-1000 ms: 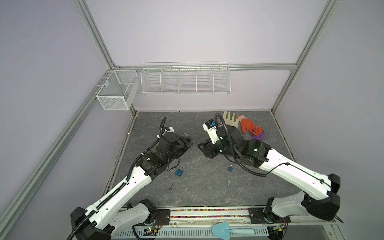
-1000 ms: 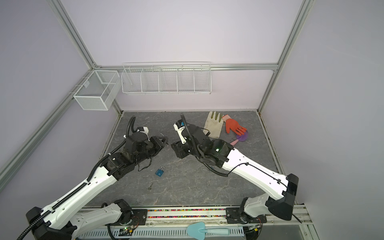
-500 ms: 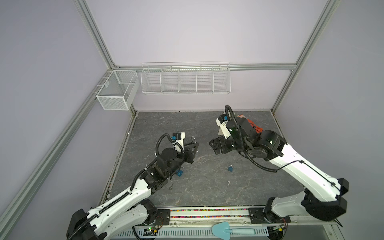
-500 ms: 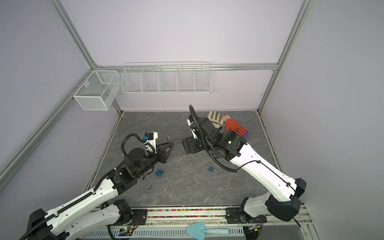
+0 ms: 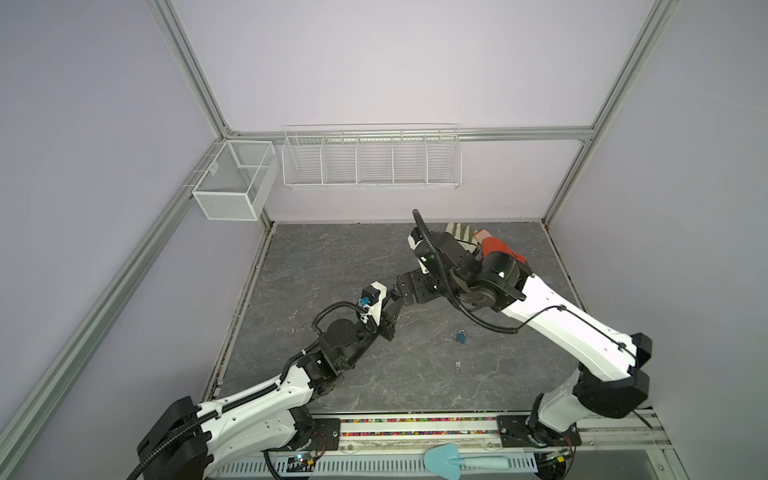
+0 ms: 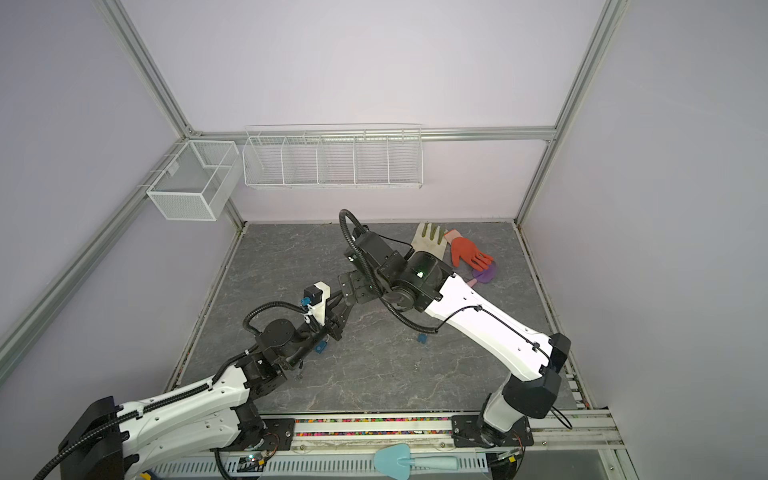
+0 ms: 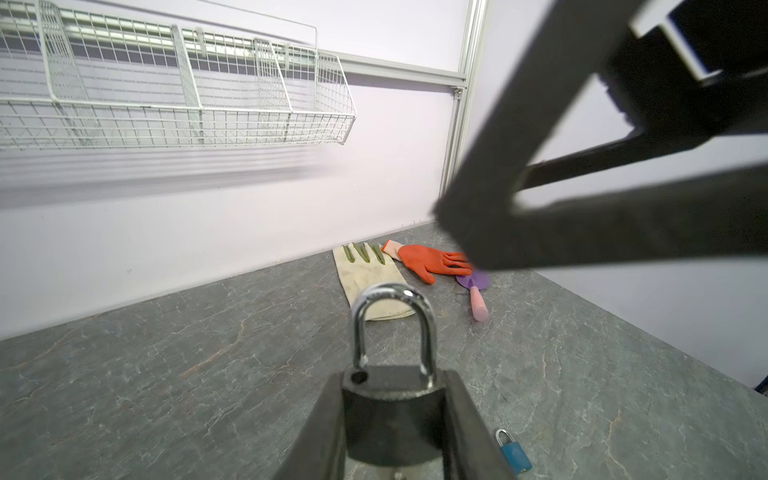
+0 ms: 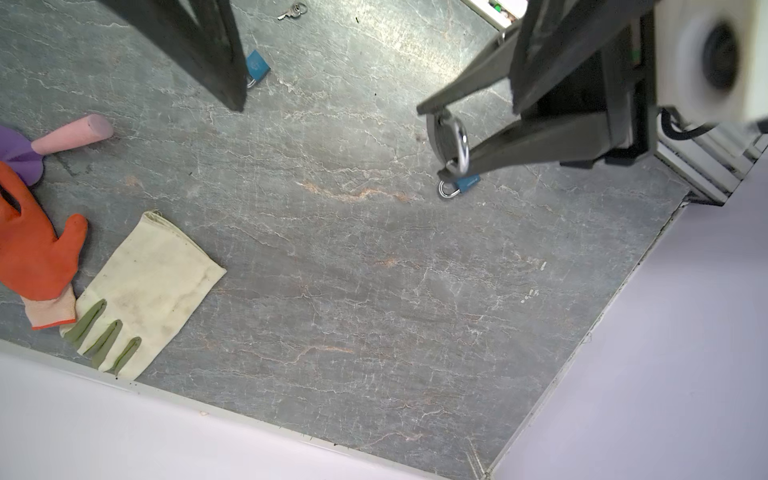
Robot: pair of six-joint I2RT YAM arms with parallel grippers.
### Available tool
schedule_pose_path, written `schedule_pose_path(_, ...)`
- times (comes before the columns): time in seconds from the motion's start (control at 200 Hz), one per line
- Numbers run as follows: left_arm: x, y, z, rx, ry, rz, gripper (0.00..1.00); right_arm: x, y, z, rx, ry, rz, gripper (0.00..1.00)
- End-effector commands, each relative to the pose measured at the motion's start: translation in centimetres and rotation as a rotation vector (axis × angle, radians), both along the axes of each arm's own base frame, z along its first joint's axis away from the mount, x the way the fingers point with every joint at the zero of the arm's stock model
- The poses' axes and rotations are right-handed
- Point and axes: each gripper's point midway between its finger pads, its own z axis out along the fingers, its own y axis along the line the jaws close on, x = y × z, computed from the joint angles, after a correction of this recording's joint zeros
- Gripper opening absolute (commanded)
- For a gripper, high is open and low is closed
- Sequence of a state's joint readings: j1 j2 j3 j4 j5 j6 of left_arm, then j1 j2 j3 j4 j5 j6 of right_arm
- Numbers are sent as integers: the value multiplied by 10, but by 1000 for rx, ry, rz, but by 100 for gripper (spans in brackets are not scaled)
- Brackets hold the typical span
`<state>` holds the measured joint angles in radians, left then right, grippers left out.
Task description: Unlock with the key
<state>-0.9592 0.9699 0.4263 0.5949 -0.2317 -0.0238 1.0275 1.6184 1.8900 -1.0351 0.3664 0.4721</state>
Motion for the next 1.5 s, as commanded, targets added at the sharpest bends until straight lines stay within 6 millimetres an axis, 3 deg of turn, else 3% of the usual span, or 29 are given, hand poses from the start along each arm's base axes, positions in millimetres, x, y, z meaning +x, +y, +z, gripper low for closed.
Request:
schedule_pose_path(0.0, 2, 5, 19, -20, -102, 50, 0, 6, 0, 1, -17, -10, -64, 99)
schedule_pose_path(0.315, 2, 7, 18, -19, -108, 75, 0, 23, 1, -11, -123, -52, -159, 98)
schedule_pose_path(0.655, -6, 4, 14, 51, -162, 112, 0, 36, -15, -11, -268, -85, -252, 93)
schedule_pose_path(1.164, -10, 13, 13, 55, -186, 129, 0, 25, -33, -18, -341, 1, -181, 91)
schedule_pose_path(1.324, -10, 13, 15, 48, -184, 122, 0, 16, -29, -11, -302, -3, -110, 91)
schedule_pose_path(1.429, -14, 8, 15, 53, -191, 92, 0, 21, -45, 2, -306, -35, -141, 90)
schedule_pose_path(1.494, -14, 5, 12, 68, -193, 76, 0, 21, -46, 9, -279, -45, -125, 90)
